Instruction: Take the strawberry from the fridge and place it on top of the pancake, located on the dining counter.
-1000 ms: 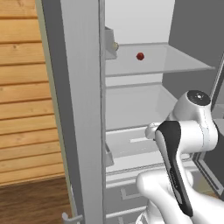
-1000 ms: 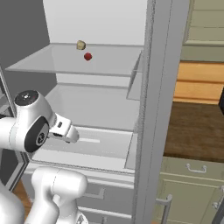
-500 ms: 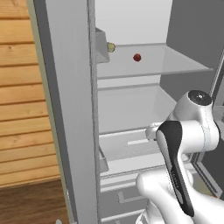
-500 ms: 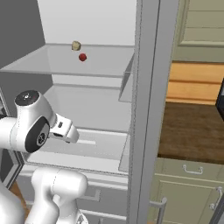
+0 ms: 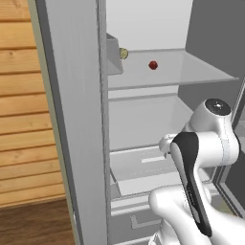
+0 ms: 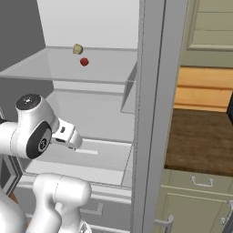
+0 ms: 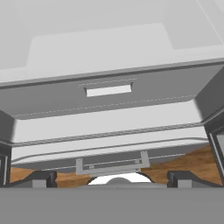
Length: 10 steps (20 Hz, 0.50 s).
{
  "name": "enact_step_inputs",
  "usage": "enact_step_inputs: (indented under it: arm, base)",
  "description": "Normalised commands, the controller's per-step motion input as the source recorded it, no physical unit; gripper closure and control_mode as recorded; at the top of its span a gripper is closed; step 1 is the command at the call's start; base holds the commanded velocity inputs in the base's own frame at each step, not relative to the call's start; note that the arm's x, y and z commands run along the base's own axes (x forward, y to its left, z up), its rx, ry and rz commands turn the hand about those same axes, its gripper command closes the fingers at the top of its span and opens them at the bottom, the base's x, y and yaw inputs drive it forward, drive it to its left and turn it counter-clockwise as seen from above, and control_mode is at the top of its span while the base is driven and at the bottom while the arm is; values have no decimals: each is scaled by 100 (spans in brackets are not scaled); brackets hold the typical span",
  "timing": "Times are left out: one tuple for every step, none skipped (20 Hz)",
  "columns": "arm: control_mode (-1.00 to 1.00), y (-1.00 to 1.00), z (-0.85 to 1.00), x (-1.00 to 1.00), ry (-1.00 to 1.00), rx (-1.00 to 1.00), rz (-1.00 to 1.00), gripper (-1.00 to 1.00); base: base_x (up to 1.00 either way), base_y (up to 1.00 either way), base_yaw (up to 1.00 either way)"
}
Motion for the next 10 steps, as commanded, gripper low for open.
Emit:
enact_step_inputs:
  arm:
    - [100, 0, 0, 0, 0, 0, 0, -100]
    - [100, 0, 0, 0, 0, 0, 0, -100]
    - [100, 0, 0, 0, 0, 0, 0, -100]
    - [100, 0, 0, 0, 0, 0, 0, -100]
    - [-100, 0, 8, 10, -5, 0, 0, -100]
    - [-100, 0, 28, 0, -10, 0, -1, -100]
    - [-100, 10, 36, 1, -13, 0, -2, -100]
    - [-100, 5, 62, 0, -17, 0, 0, -100]
    - [-100, 0, 83, 0, -27, 0, 0, -100]
    - [-100, 0, 100, 0, -39, 0, 0, -100]
  base:
    - [37, 0, 0]
    - [34, 0, 0]
    - [25, 0, 0]
    - [19, 0, 0]
    - [0, 0, 0]
    - [0, 0, 0]
    - [0, 0, 0]
    - [0, 0, 0]
    - [0, 0, 0]
    - [0, 0, 0]
